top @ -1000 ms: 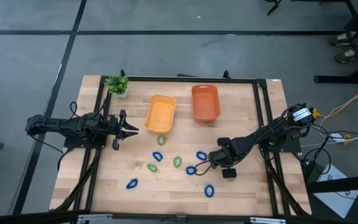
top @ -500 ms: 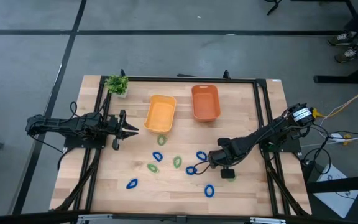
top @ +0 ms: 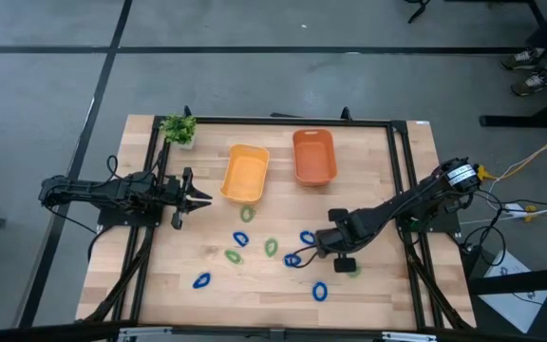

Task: Sort items
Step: Put the green keychain into the orange bin

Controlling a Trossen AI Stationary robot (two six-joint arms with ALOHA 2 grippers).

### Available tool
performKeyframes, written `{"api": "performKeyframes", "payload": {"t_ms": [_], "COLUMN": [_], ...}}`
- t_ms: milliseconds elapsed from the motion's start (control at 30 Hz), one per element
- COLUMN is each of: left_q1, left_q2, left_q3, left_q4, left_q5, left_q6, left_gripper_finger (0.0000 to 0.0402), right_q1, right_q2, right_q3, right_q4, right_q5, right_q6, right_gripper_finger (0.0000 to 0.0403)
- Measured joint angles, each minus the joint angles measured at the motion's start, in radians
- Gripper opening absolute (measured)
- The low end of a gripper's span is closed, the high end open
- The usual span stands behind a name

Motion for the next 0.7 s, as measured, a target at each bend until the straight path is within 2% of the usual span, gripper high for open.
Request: {"api": "performKeyframes", "payload": {"t_ms": [367, 700], "left_q1": [0.000, 0.000], "left_q2": [0.000, 0.000], "left_q3": [0.000, 0.000], "left_q4": [0.000, 0.000], "left_q5": [0.000, 0.000], "left_q6": [0.000, 0.000], "left_gripper_finger": [0.0070, 0.0070], "right_q1": [0.000, -0.002], "right_q2": [0.000, 0.000], "right_q3": [0.252, 0.399], "right_q4": [-0.189, -0.185], "right_q5": [0.187, 0.282], "right_q6": [-0.166, -0.328], "right_gripper_finger": [0.0007, 0.0007]}}
